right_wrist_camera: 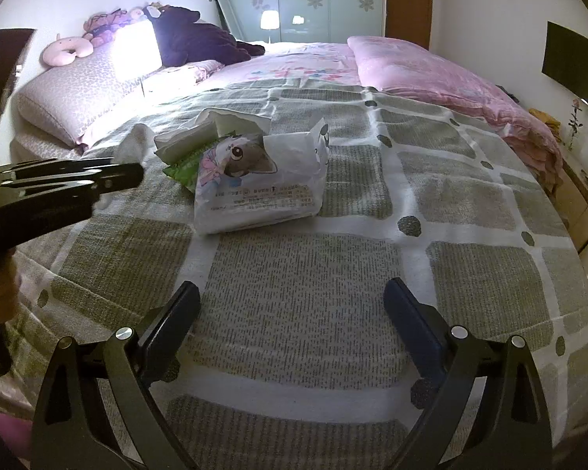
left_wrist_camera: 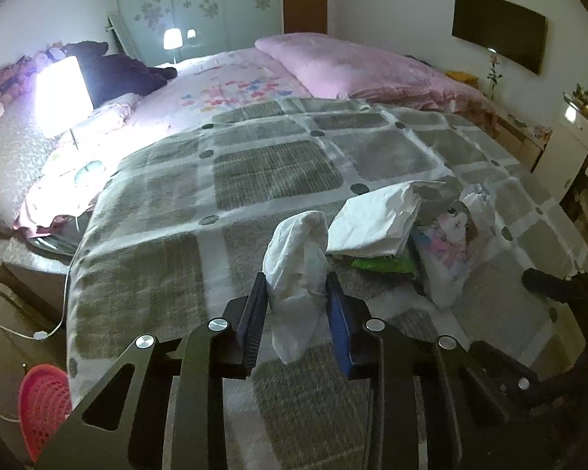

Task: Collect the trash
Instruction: 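Grasp the crumpled white tissue with the left tool, then close the right tool on the white cat-print plastic bag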

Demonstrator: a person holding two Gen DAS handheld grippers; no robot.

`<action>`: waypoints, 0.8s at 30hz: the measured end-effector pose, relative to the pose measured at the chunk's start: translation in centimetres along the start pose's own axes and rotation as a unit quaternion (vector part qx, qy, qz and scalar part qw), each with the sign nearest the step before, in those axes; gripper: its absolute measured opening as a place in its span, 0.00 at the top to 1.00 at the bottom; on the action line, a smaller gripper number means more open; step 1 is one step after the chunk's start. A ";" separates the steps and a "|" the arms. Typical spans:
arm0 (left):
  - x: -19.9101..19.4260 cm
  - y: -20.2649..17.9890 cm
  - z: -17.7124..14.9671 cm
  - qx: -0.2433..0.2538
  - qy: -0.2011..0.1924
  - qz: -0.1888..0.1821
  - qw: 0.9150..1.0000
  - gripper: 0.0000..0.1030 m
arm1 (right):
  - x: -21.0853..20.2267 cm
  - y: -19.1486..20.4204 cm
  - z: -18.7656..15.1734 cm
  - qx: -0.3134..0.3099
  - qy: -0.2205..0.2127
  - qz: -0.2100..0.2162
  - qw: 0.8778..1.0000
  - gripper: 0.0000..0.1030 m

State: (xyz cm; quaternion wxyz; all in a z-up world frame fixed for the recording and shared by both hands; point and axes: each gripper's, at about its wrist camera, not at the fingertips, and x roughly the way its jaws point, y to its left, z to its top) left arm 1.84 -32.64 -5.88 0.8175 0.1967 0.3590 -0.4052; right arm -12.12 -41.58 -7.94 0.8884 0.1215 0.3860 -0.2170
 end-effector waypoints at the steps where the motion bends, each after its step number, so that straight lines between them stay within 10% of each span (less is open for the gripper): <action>1: -0.5 0.2 -0.2 -0.002 -0.003 0.000 1.000 0.72 | 0.0 0.0 0.0 0.000 0.000 0.000 1.000 0.11; 24: -5.9 4.0 -3.7 -0.052 -0.025 0.029 0.998 0.72 | 1.6 0.7 6.4 -0.019 -0.015 0.018 1.000 0.11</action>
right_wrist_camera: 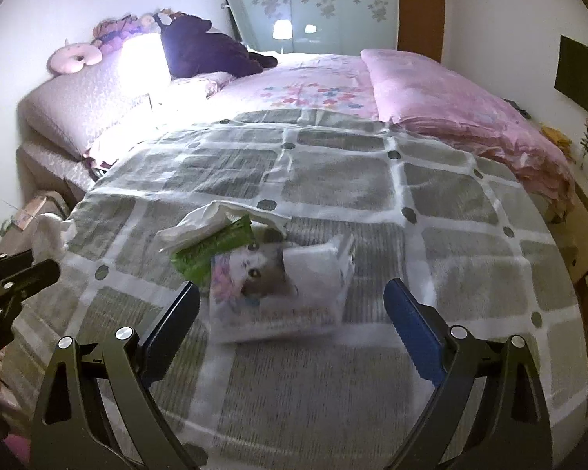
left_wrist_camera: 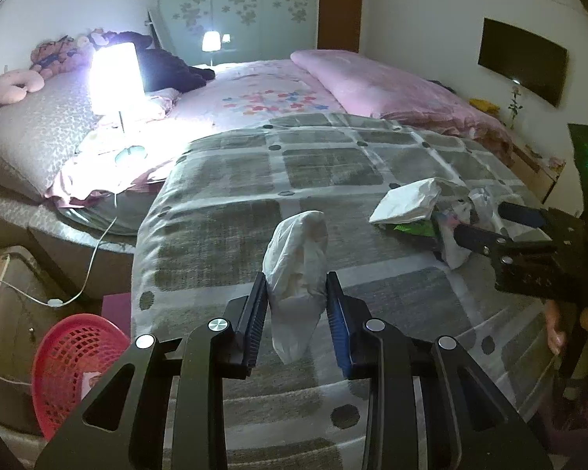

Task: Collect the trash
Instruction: 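Close the right tool on the white cat-print plastic bag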

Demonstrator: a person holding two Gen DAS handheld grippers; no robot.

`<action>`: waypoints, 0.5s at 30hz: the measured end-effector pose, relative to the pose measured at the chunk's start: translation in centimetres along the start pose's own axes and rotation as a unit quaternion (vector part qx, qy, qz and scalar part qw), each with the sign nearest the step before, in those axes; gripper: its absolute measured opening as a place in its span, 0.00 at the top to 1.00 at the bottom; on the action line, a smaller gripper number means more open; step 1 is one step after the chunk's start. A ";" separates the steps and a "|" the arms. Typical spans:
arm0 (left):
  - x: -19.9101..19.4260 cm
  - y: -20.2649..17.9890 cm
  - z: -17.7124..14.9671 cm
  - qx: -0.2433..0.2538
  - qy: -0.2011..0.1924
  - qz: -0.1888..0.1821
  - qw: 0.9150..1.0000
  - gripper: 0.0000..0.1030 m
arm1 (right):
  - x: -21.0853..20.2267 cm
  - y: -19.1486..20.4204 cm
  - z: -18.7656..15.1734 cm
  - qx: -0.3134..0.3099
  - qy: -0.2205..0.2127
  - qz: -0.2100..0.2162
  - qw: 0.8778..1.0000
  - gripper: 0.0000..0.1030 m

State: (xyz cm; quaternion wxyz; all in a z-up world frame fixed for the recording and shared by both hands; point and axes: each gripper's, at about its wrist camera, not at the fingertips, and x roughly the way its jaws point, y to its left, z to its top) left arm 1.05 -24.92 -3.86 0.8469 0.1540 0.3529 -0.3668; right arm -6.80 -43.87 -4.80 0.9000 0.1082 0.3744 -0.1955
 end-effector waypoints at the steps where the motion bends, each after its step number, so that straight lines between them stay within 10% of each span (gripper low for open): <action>1: 0.0 0.1 0.0 -0.001 0.000 0.000 1.000 0.72 | 0.1 0.0 0.1 -0.002 0.001 0.001 1.000 0.11; 15: -0.2 0.8 -0.5 -0.009 0.003 0.005 1.000 0.72 | 0.6 0.4 -0.3 -0.006 0.018 0.027 0.999 0.35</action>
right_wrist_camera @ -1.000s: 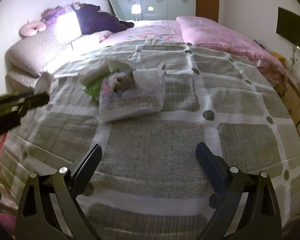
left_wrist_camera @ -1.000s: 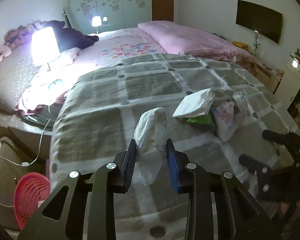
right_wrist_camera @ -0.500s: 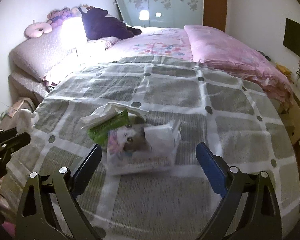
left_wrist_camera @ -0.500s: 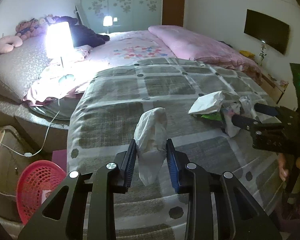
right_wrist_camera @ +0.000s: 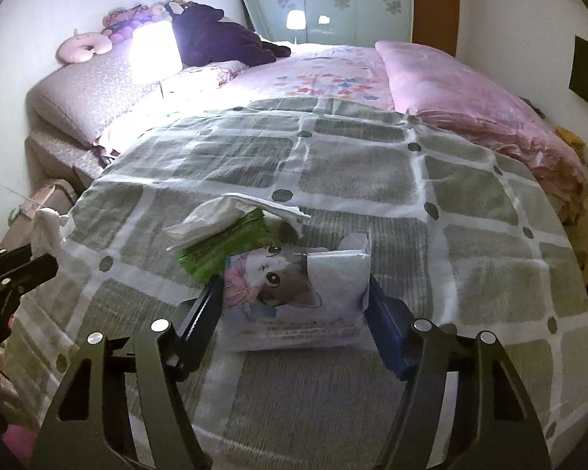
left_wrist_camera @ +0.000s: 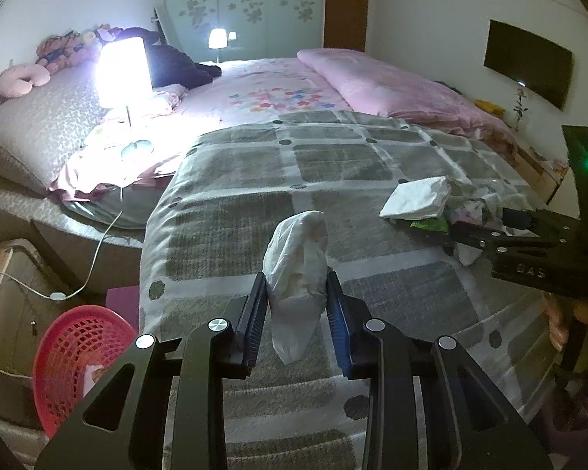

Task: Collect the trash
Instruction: 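Close the right tool on the white cat-print plastic bag, then carry the tissue and cat-print bag over the pink basket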

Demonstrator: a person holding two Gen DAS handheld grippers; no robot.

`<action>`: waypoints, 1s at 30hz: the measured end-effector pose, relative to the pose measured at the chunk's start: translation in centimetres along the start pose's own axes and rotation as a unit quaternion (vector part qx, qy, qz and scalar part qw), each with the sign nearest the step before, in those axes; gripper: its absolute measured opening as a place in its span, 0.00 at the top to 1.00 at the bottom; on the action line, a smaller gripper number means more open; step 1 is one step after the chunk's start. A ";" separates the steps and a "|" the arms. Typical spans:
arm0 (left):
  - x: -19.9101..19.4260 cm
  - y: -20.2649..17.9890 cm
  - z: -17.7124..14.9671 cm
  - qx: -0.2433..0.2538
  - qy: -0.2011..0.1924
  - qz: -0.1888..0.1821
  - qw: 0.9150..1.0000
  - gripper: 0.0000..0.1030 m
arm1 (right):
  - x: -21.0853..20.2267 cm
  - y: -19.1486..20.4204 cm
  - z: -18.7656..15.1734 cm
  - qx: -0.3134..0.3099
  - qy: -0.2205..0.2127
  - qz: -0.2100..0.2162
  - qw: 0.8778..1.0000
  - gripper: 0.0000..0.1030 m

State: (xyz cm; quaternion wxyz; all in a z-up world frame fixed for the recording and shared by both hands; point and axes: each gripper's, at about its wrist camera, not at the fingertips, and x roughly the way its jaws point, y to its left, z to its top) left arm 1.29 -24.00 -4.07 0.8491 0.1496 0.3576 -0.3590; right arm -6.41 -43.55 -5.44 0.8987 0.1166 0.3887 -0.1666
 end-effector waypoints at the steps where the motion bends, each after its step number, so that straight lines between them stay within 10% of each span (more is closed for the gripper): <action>1: 0.0 0.1 -0.1 0.000 0.000 0.001 1.000 0.72 | -0.3 -0.1 -0.2 0.003 -0.001 0.002 1.000 0.35; 30: -5.3 5.2 -1.7 -0.043 -0.029 0.054 0.997 0.72 | -4.7 8.3 -0.3 -0.042 -0.037 0.077 0.996 0.35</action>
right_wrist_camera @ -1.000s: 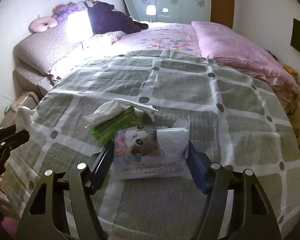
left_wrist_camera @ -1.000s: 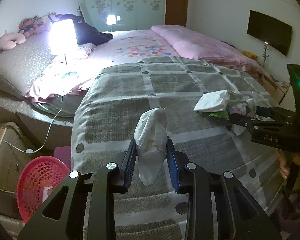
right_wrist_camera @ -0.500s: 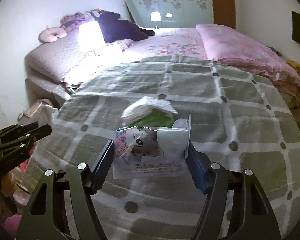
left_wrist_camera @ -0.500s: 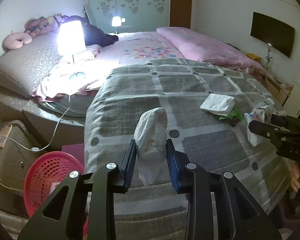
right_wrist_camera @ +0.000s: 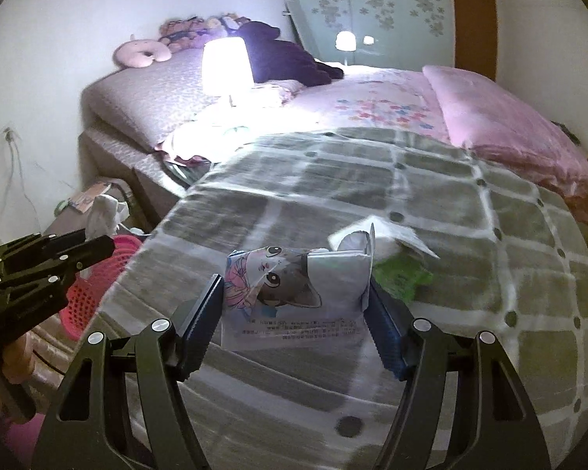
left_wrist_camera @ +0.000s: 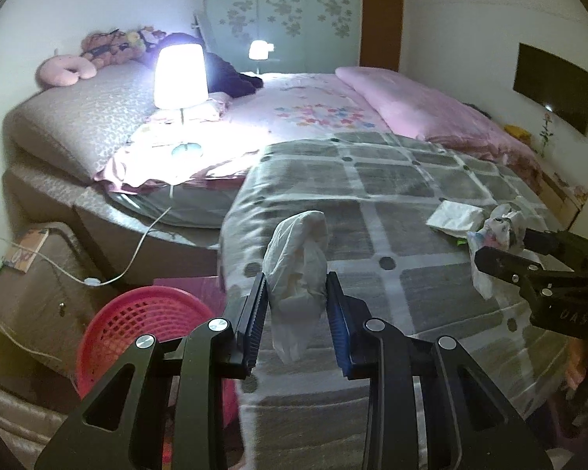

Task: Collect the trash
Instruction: 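Carry the tissue and cat-print bag over the pink basket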

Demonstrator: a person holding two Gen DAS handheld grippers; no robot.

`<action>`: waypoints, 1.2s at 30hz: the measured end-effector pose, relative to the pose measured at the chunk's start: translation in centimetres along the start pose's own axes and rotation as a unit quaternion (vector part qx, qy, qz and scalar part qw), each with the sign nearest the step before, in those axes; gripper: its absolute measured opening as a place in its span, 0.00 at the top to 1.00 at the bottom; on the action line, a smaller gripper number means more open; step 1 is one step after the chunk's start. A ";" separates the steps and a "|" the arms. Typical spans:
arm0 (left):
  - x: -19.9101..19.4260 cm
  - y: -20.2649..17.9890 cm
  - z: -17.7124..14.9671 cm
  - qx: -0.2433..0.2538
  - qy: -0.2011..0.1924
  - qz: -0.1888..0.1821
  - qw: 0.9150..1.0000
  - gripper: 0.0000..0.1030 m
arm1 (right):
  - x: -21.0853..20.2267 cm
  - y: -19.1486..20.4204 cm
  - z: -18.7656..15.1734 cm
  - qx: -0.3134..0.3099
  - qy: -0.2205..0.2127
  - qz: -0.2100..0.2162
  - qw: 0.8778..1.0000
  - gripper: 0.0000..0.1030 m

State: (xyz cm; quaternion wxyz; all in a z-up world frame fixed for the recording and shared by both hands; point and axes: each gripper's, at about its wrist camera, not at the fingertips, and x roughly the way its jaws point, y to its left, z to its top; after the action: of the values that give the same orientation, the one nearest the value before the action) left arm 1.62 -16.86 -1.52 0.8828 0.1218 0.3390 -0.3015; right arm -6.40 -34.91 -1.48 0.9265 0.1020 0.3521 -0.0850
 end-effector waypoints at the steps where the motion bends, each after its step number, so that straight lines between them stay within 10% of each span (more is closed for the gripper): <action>1: -0.2 0.3 0.0 -0.003 -0.001 0.002 1.000 0.72 | 0.1 0.5 0.2 -0.004 -0.001 0.003 1.000 0.35; 36: -5.7 10.4 -2.9 -0.110 -0.018 0.095 0.989 0.72 | 1.4 13.5 3.1 -0.105 -0.002 0.090 0.990 0.35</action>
State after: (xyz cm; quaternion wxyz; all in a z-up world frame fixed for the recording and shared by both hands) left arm 3.13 -4.92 0.32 0.9213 0.0503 0.3413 -0.1792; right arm -0.27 -22.75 1.62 0.9368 0.0355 0.3462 0.0357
